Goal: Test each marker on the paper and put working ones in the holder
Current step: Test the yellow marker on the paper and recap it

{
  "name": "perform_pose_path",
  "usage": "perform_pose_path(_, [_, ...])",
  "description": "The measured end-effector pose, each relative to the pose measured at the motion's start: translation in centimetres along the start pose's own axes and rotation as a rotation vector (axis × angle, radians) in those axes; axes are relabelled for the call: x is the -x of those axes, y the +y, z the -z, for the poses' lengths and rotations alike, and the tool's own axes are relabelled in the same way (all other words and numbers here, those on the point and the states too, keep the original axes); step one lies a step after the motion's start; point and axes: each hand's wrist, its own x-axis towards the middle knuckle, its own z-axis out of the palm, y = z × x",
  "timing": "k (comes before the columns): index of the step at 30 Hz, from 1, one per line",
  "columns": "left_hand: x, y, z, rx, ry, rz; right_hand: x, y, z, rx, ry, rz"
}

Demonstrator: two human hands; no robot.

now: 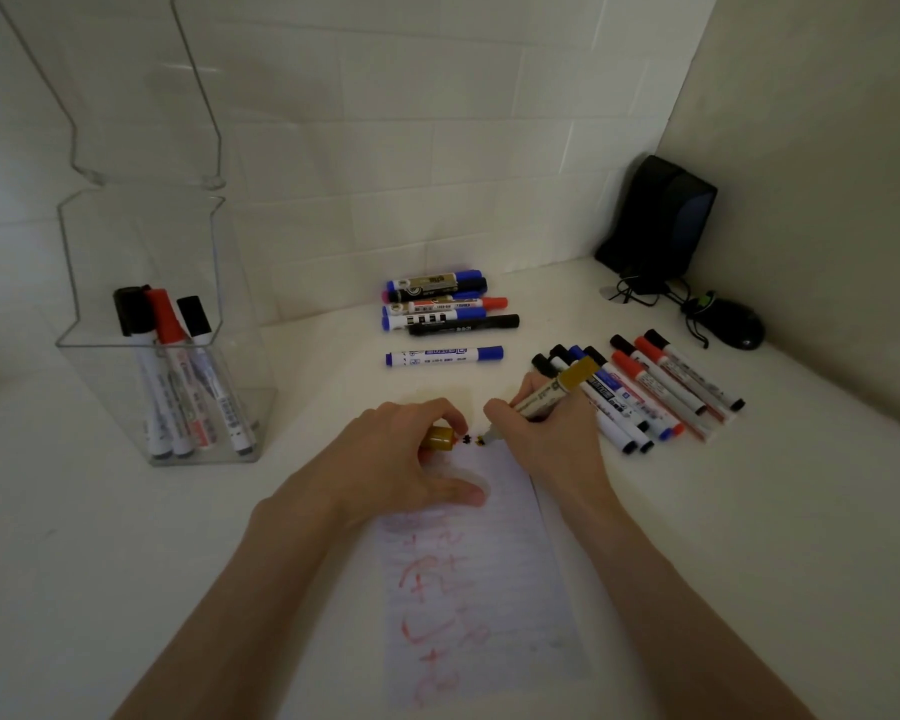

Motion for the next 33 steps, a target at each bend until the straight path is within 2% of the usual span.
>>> perform_pose_path(7, [0.1, 0.0, 0.0, 0.004, -0.002, 0.002, -0.1, -0.1, 0.1, -0.012, 0.003, -0.046])
perform_pose_path(10, [0.1, -0.1, 0.1, 0.041, 0.000, 0.027, -0.4, -0.1, 0.4, -0.101, 0.061, -0.135])
perform_pose_path(15, [0.8, 0.1, 0.9, 0.395, 0.162, -0.023, -1.0, -1.1, 1.1, -0.406, 0.173, -0.315])
perform_pose_path(17, [0.8, 0.1, 0.9, 0.420, 0.181, -0.059, -0.7, -1.9, 1.3, -0.432, 0.155, -0.309])
perform_pose_path(21, [0.6, 0.0, 0.9, 0.513, 0.170, -0.023, 0.2, -3.0, 1.8, -0.468, 0.075, -0.213])
perform_pose_path(26, [0.4, -0.1, 1.3, 0.588, 0.224, -0.040, 0.2, -3.4, 2.1, -0.504, 0.036, -0.329])
perform_pose_path(33, [0.4, 0.2, 1.1, 0.598, 0.217, -0.078, 0.7, -3.9, 1.7, -0.494, -0.051, -0.255])
